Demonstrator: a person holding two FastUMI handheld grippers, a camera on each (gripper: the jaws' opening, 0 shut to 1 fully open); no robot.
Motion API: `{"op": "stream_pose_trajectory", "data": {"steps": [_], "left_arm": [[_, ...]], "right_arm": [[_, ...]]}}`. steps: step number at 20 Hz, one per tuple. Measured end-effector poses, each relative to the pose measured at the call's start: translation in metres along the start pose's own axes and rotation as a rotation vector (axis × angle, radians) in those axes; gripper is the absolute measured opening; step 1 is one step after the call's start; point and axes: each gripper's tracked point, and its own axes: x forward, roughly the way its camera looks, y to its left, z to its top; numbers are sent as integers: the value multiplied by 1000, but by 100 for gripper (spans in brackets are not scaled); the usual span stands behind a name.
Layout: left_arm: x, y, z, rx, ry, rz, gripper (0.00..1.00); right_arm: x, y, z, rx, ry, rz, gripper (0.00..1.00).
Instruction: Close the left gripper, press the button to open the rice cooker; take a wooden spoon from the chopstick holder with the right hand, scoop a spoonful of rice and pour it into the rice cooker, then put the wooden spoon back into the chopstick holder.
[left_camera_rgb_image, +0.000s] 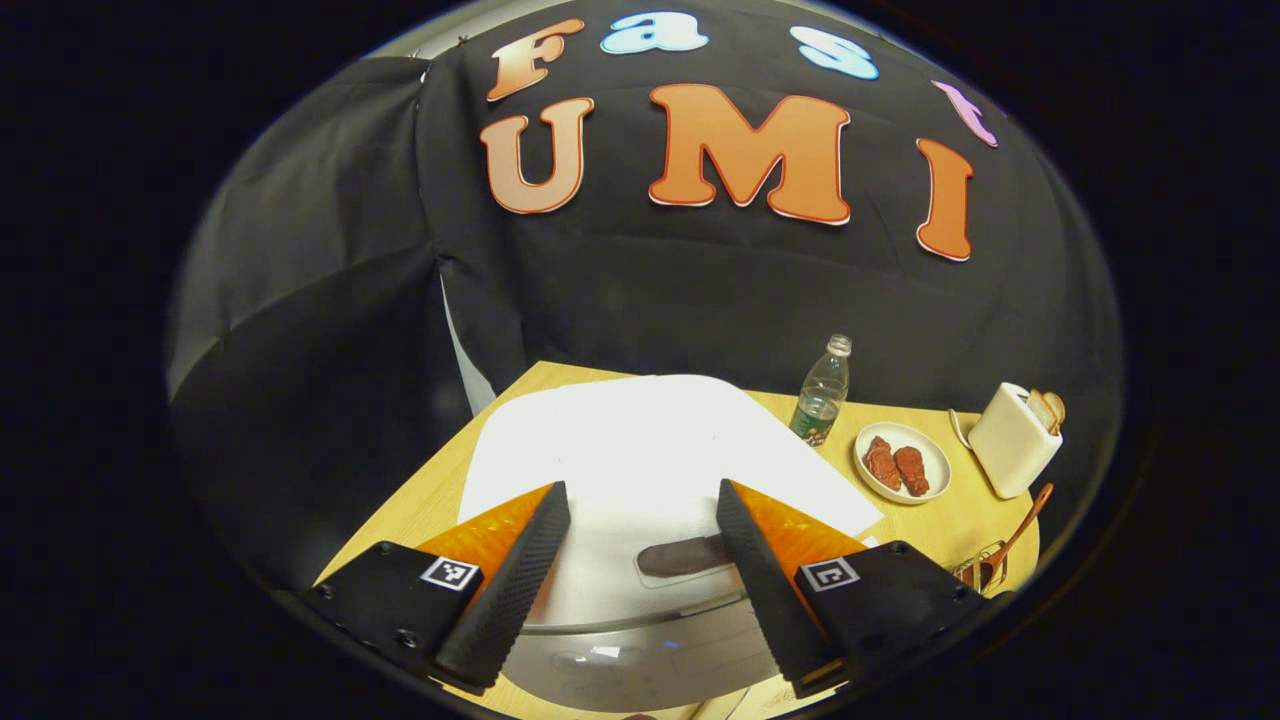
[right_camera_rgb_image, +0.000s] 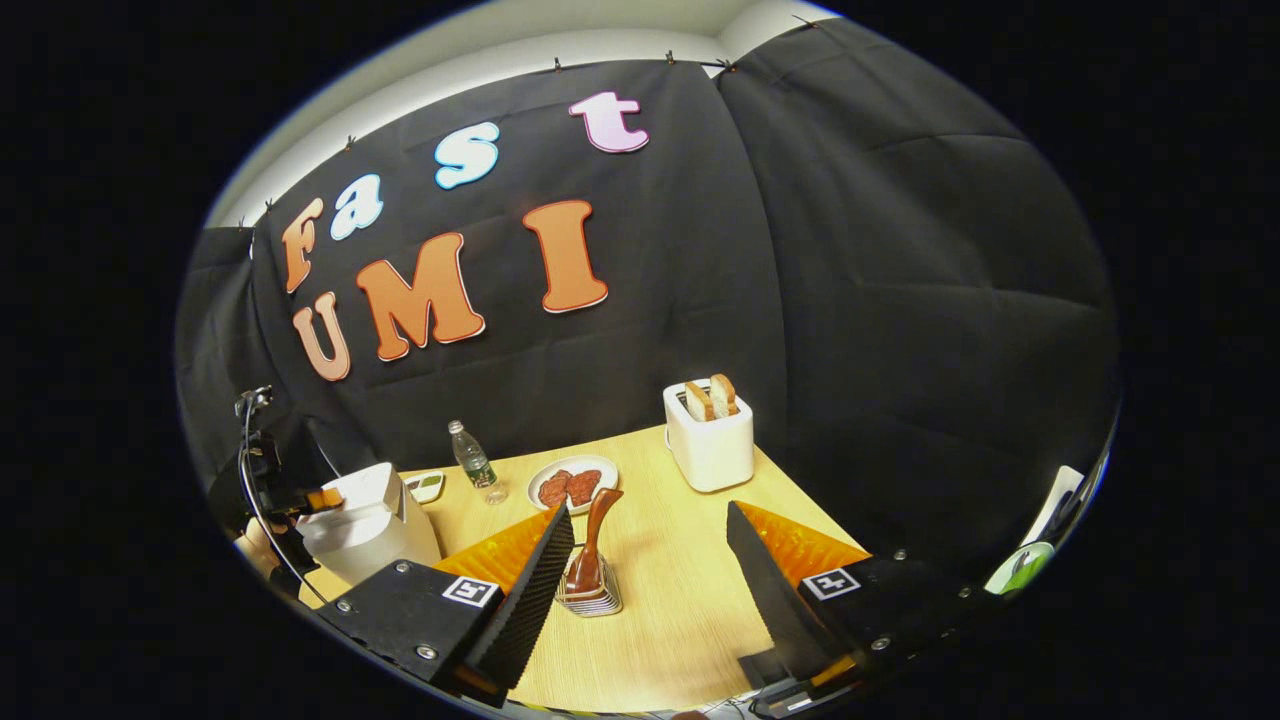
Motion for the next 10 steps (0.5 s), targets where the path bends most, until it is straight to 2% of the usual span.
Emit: {"op": "stream_pose_trajectory", "data": {"steps": [6, 10], "left_arm": [[6, 0, -10, 7, 48, 35, 100], [12, -13, -6, 60, 54, 7, 100]], "right_arm": [[6, 1, -9, 15, 25, 11, 95], [6, 4, -12, 16, 29, 26, 95]]}}
